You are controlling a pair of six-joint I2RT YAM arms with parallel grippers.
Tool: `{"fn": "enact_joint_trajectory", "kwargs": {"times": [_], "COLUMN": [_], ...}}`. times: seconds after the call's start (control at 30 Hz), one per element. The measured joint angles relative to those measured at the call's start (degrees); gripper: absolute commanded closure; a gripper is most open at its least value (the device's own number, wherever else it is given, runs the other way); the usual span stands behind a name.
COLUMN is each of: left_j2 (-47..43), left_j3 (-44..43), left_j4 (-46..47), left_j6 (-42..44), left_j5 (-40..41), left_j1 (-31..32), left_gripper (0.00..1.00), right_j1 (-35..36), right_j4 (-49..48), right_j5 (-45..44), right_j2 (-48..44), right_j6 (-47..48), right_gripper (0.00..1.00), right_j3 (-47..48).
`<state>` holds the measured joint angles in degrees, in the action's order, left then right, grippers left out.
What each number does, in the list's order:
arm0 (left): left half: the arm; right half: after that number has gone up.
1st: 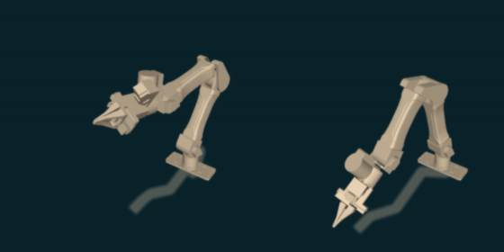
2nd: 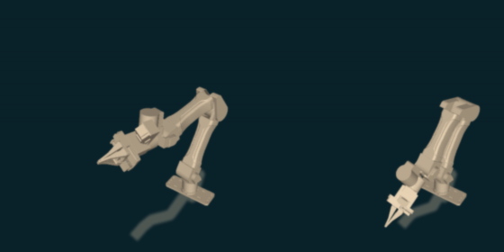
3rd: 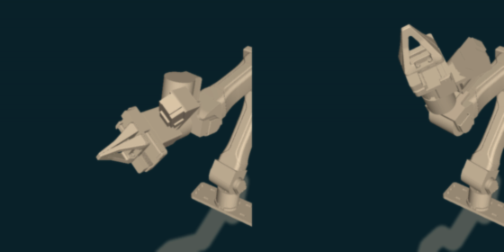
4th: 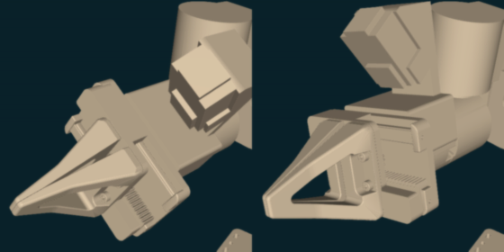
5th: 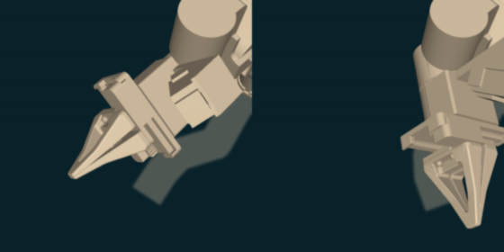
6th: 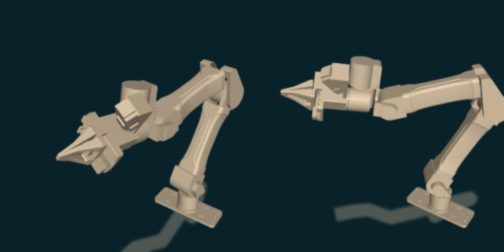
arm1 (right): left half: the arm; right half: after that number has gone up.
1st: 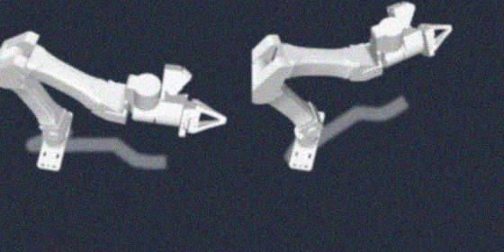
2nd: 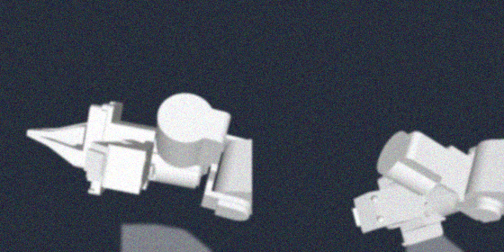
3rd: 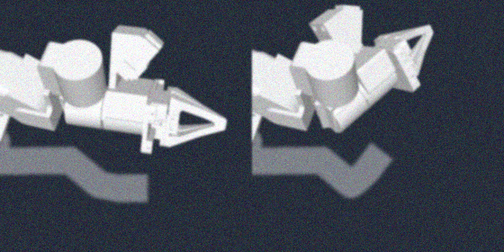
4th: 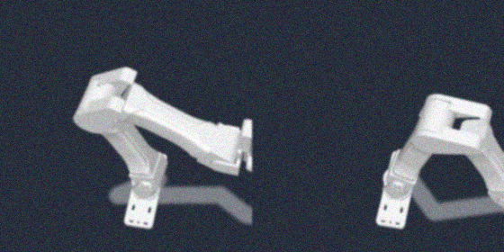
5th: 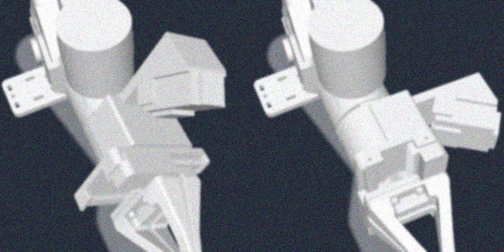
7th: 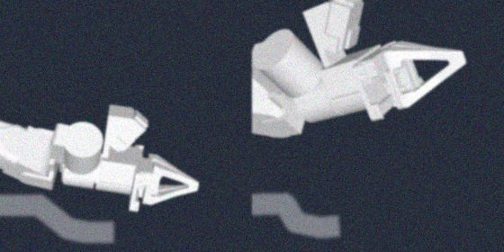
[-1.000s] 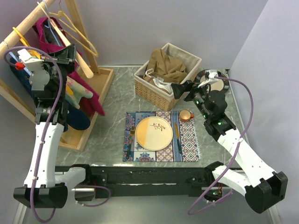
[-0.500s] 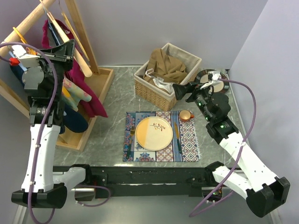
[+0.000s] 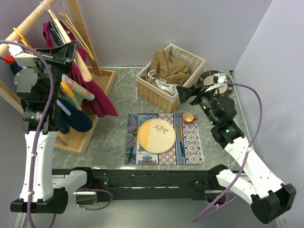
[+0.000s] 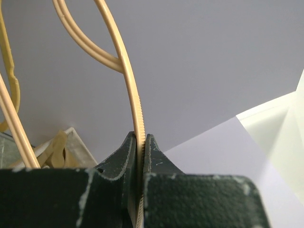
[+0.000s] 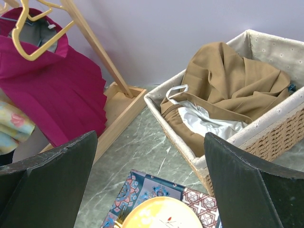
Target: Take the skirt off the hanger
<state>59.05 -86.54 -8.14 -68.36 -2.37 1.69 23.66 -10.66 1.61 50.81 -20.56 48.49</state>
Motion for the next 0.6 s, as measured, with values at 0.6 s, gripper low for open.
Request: {"fn": "enact_joint_trajectory", "kwargs": {"times": [0.6], "left_j2": [-1.4], "left_j3": [-6.4], "left_j4": [-9.3], "left_j6": [1.3], "left_j5": [-8.5], "left_j1": [-0.1], "left_gripper": [0.99], "right_j1": [0.0], "right_j4": [0.1], "right_j5": [1.7], "right_j2": [-0.3], "right_j6": [-1.0], "right_gripper": [0.0], "right_j3": [0.0]}}
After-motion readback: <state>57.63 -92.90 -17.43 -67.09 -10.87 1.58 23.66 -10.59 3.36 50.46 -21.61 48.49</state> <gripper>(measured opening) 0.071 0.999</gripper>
